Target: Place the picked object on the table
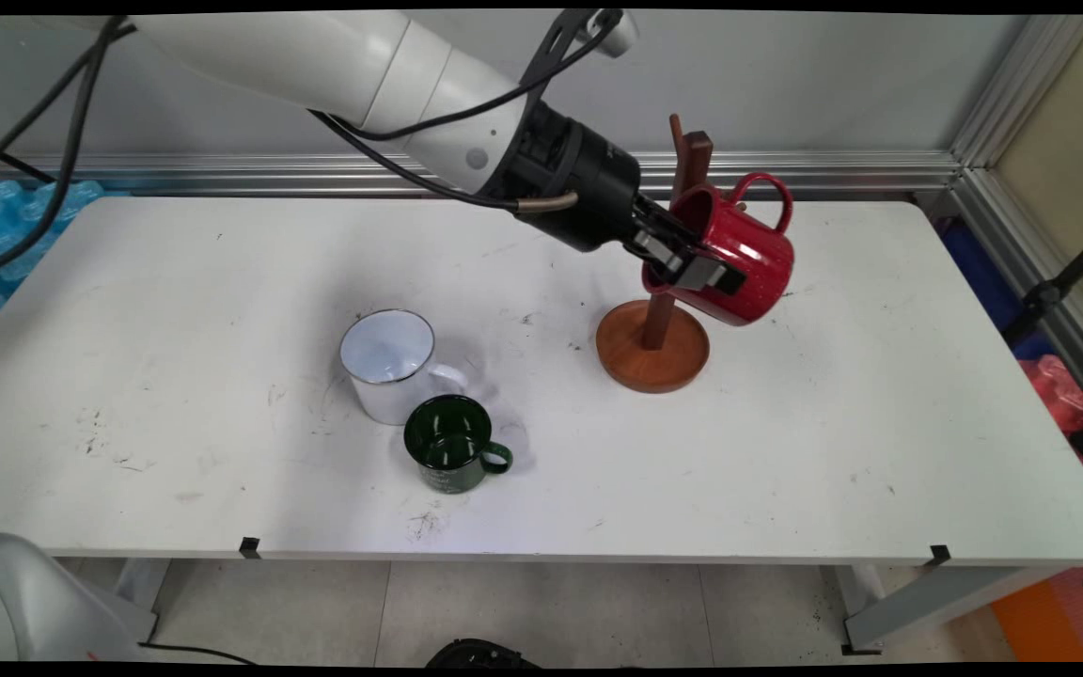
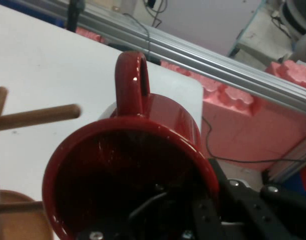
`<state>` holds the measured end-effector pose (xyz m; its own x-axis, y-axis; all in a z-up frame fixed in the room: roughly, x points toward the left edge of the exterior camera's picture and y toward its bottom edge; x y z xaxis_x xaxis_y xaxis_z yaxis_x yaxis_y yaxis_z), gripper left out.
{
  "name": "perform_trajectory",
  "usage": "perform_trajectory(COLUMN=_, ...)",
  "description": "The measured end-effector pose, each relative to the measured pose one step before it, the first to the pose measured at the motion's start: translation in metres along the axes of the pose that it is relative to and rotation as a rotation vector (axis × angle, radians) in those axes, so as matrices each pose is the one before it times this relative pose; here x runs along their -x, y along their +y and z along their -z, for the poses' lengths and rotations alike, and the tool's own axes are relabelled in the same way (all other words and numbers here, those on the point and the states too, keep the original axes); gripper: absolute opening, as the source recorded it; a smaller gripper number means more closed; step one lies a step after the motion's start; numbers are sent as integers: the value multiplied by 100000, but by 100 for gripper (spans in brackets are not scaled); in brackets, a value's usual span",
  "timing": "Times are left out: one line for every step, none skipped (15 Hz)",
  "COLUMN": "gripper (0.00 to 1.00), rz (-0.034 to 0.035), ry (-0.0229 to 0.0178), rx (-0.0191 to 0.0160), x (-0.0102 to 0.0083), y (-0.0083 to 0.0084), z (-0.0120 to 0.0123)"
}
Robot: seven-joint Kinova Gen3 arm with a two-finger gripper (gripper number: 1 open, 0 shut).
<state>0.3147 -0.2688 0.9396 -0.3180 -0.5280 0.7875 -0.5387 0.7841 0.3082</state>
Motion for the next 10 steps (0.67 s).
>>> perform_trajectory(gripper=0, rz=30, ry=-167, rx=275, x=-182, y=440, z=123)
perform_trajectory(gripper=0, rz=-24, ry=-257, rx=23, x=-108, y=262, z=91)
perform_trajectory(gripper=0, rz=-156, ry=-494, rx=-249, x=-156, y=366, z=185)
perform_trajectory(gripper=0, rz=-276, ry=-832, rx=-616, x=-187, y=369, z=261)
perform_trajectory(gripper=0, rz=-317, ry=-936, rx=-825, x=-179, y=355, z=343)
perform_trajectory(gripper=0, rz=-316, ry=-947, rx=-804, x=-140, y=295, z=371)
perform_trajectory(gripper=0, rz=-468, ry=-1535, rx=-958, x=-130, y=334, z=468)
perform_trajectory(gripper=0, rz=-590, ry=-1794, rx=-1004, x=-103, y=317, z=552)
perform_trajectory(gripper=0, rz=-626, ry=-1805, rx=-891, x=-68, y=264, z=533)
perform_trajectory(gripper=0, rz=-861, ry=-2366, rx=-1068, x=-70, y=295, z=672)
